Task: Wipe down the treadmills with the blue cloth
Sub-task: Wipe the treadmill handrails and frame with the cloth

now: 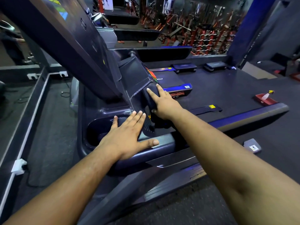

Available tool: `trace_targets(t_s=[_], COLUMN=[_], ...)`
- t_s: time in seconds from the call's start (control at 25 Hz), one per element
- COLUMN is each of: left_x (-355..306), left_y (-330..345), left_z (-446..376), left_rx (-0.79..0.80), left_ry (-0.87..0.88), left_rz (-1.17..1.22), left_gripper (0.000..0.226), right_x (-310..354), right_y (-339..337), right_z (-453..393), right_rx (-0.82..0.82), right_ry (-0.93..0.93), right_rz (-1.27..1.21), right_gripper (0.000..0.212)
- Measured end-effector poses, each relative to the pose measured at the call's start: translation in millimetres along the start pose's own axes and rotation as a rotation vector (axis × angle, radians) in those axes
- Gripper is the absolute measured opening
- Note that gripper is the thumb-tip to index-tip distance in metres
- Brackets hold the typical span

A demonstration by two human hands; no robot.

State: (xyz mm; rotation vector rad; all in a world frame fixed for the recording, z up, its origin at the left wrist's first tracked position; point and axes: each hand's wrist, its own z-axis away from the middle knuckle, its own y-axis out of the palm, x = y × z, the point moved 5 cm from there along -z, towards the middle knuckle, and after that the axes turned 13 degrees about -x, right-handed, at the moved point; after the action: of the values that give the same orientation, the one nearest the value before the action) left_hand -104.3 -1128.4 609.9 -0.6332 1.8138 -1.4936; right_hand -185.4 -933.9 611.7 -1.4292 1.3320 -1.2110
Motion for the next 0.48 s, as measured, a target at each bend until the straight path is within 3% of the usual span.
trace_targets(t_s=[0.2,0.4,0.48], left_x=[-2,-3,-3], left_y=[-2,-3,-4], left_z=[3,1,2], left_rx=[-0.017,-0.015,-0.011], left_ry=[0.000,-0.004,-0.009], left_rz=[-0.017,-0.030,-0.035], left_gripper=[0.110,0.109,0.109], right_x=[-22,-1,11], right_y=[-11,-1,0], right_z=[41,28,17], right_rx=[0.081,-0.002,-0.028], right_ry=[-0.077,0.032,-0.008], right_rz=[-0.073,0.161,0.251], right_gripper=[0.090,0.102,0.098])
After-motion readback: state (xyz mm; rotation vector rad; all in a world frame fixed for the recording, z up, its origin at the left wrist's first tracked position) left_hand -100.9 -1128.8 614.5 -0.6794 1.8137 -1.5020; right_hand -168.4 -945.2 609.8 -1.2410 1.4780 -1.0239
